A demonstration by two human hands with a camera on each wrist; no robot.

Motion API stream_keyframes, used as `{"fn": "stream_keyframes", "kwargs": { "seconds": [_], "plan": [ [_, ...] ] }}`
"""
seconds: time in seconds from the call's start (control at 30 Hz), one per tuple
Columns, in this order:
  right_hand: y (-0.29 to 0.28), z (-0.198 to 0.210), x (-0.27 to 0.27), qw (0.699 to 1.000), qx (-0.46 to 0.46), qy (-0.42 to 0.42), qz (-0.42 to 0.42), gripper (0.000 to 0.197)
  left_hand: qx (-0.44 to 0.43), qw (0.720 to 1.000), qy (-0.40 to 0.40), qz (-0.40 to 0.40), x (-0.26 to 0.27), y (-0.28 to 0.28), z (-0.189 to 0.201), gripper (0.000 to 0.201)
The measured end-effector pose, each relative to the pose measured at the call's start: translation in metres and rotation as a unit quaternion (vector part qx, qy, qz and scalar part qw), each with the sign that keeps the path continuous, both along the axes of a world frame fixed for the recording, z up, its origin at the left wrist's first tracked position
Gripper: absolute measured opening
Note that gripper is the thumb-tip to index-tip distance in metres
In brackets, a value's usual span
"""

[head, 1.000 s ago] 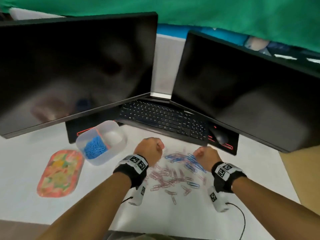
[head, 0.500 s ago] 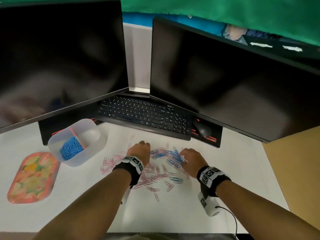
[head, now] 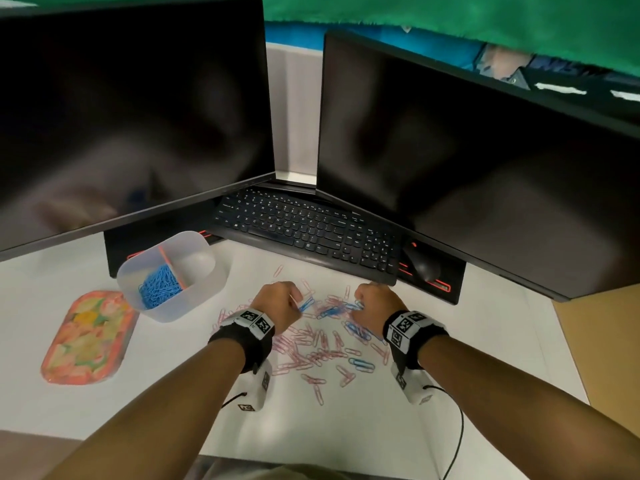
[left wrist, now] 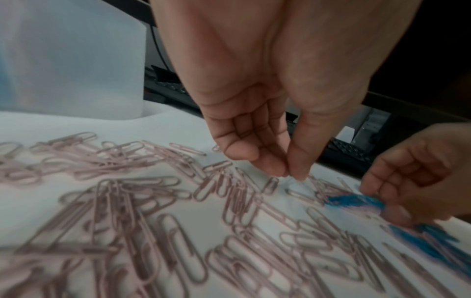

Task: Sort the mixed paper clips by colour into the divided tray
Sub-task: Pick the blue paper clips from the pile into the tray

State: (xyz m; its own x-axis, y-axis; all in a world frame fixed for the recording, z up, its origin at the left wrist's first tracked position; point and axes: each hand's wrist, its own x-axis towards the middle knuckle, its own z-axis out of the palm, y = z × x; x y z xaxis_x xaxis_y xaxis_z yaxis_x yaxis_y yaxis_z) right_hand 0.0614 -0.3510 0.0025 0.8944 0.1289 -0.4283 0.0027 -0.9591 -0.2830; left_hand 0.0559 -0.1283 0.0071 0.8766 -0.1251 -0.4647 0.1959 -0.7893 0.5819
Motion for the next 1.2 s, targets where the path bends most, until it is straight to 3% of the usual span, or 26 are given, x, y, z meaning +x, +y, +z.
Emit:
{"fn": "stream_keyframes", "kwargs": {
  "seconds": [0.1,0.23,0.57,0.67,0.8,0.9,1.0,1.07,1.1,1.13,1.2],
  "plan": [
    [0.005,-0.001,0.002,1.000,0.003,0.014,0.000,0.018,-0.052,0.998,0.022,0.016,-0.004,0.006,-0.001,0.023],
    [0.006,-0.001,0.002,0.999,0.022,0.031,-0.009,0.017,-0.131,0.988,0.044,0.064,-0.007,0.008,-0.001,0.016],
    [-0.019,0.001,0.001,0.974,0.177,0.046,-0.137,0.021,-0.327,0.922,0.082,0.190,-0.011,0.006,0.002,0.028],
    [-0.025,0.009,-0.001,0.906,0.333,0.126,-0.228,0.023,-0.370,0.895,0.085,0.233,-0.011,0.000,0.009,0.029],
    [-0.024,0.019,-0.008,0.795,0.484,0.184,-0.318,0.020,-0.465,0.803,0.129,0.349,-0.010,-0.010,0.016,0.036],
    [-0.021,0.021,-0.010,0.750,0.520,0.198,-0.359,0.022,-0.524,0.731,0.153,0.409,-0.008,-0.014,0.019,0.035],
    [-0.019,0.022,-0.013,0.724,0.538,0.206,-0.379,0.022,-0.546,0.701,0.169,0.426,-0.005,-0.018,0.023,0.032],
    [-0.019,0.023,-0.015,0.721,0.538,0.203,-0.388,0.020,-0.530,0.711,0.185,0.424,-0.003,-0.021,0.025,0.028],
    [-0.019,0.023,-0.015,0.720,0.536,0.199,-0.393,0.019,-0.512,0.730,0.190,0.410,-0.003,-0.023,0.024,0.026],
    [-0.018,0.024,-0.016,0.719,0.536,0.192,-0.399,0.019,-0.486,0.761,0.191,0.384,-0.003,-0.026,0.022,0.024],
    [-0.014,0.026,-0.017,0.712,0.542,0.175,-0.411,0.018,-0.384,0.861,0.176,0.284,-0.004,-0.034,0.018,0.019]
  ]
}}
